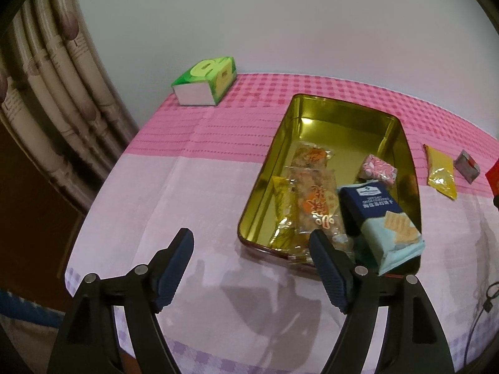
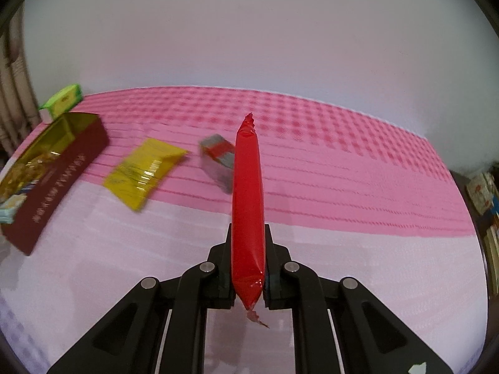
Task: Organize snacks
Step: 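Carry the red packet into the tin with the right gripper and release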
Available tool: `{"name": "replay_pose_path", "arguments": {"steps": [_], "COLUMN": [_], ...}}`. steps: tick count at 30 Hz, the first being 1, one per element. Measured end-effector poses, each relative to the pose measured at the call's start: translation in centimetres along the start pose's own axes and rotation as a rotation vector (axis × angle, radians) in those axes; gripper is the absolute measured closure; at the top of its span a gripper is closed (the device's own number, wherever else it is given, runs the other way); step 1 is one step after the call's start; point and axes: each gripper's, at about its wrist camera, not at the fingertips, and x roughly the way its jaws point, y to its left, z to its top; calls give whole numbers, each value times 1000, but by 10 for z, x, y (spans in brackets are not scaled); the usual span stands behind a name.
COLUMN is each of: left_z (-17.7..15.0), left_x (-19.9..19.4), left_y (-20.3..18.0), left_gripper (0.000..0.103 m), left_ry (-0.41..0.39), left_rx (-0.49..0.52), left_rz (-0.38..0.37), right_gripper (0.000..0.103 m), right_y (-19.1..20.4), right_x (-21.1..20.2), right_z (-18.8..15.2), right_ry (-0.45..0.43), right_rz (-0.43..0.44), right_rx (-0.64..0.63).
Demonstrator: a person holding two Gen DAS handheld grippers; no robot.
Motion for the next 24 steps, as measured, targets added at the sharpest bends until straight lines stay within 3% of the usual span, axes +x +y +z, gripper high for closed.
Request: {"name": "replay_pose_path", "arguments": {"steps": [10,24], "left_z": [4,6], "left_x": [-7,-2], "left_y": [10,27], "left_gripper": [19,17], "left_ry": [-31,-11], "left_rx": [-20,-63], "left_rz": [15,29], "right_gripper": [92,92], "right_y": [73,172], "right_x": [-22,-36], "right_z": [20,53], "right_ry": [-19,-32], "right_rz": [136,322], "right_rx": [-85,-211]}}
